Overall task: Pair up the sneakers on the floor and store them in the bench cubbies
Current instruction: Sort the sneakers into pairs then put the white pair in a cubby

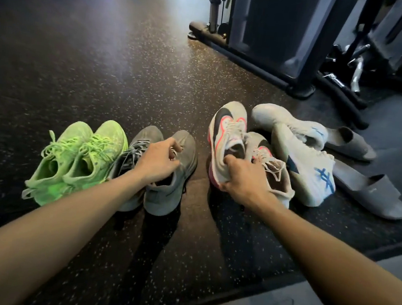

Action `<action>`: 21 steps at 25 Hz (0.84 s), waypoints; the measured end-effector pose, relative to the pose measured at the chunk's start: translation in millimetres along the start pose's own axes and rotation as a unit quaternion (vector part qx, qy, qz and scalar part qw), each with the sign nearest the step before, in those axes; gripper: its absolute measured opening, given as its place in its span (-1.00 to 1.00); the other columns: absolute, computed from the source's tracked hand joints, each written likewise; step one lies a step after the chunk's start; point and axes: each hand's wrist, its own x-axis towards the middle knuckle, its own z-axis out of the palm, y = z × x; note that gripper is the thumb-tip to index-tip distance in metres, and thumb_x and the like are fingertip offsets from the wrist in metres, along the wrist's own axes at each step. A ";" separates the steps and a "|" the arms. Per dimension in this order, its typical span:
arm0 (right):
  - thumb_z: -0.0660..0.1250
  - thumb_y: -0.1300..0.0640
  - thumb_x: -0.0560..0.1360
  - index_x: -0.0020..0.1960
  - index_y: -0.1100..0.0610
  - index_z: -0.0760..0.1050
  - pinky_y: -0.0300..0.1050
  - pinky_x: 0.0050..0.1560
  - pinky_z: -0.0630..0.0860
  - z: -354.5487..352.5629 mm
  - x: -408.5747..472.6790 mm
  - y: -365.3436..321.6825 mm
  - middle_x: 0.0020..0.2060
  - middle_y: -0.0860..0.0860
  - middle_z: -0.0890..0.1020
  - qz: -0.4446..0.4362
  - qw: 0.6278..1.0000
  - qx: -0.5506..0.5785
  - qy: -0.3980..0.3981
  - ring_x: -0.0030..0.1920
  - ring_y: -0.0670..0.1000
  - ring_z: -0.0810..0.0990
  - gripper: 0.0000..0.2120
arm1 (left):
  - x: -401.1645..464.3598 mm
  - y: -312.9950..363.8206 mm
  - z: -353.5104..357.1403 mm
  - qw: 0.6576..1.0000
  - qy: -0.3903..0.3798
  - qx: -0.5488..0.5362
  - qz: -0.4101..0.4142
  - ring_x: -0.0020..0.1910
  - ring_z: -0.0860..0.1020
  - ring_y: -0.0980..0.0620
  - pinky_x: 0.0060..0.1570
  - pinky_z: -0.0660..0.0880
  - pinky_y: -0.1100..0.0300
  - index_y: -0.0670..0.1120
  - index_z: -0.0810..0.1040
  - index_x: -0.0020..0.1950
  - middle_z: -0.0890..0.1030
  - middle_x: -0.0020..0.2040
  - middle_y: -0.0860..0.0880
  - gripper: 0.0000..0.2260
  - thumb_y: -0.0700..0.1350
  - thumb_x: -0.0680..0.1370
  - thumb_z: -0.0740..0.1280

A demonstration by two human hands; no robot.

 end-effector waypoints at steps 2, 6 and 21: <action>0.33 0.07 0.47 0.09 0.15 0.41 0.00 -0.05 0.42 19.7 -0.2 -12.7 0.08 0.14 0.61 -0.011 0.999 -0.003 -0.035 0.09 0.24 0.58 -0.75 | -6.1 -2.2 5.0 1.000 -0.012 0.005 0.022 -0.18 0.56 0.03 -0.10 0.52 0.12 0.00 0.53 0.01 0.60 -0.17 0.04 -0.83 -0.16 0.44 0.37; 0.30 0.15 0.50 0.09 0.18 0.42 0.02 -0.10 0.51 60.1 -0.1 -26.0 0.06 0.13 0.62 -0.010 0.997 -0.008 -0.070 0.04 0.22 0.62 -0.80 | -21.1 5.7 23.8 0.994 -0.053 0.008 0.094 -0.10 0.54 0.01 -0.03 0.51 0.08 -0.04 0.54 0.02 0.58 -0.09 0.01 -0.79 -0.17 0.41 0.40; 0.42 -0.11 0.38 0.25 0.06 0.34 0.16 0.29 0.27 29.2 -32.0 103.1 0.27 0.04 0.44 0.137 0.978 -0.118 -0.105 0.32 0.07 0.35 -0.46 | -39.2 39.1 65.5 0.943 -0.157 0.201 0.213 0.11 0.42 0.02 -0.18 0.33 0.18 -0.01 0.43 0.04 0.48 0.04 0.04 -0.72 0.19 0.56 0.27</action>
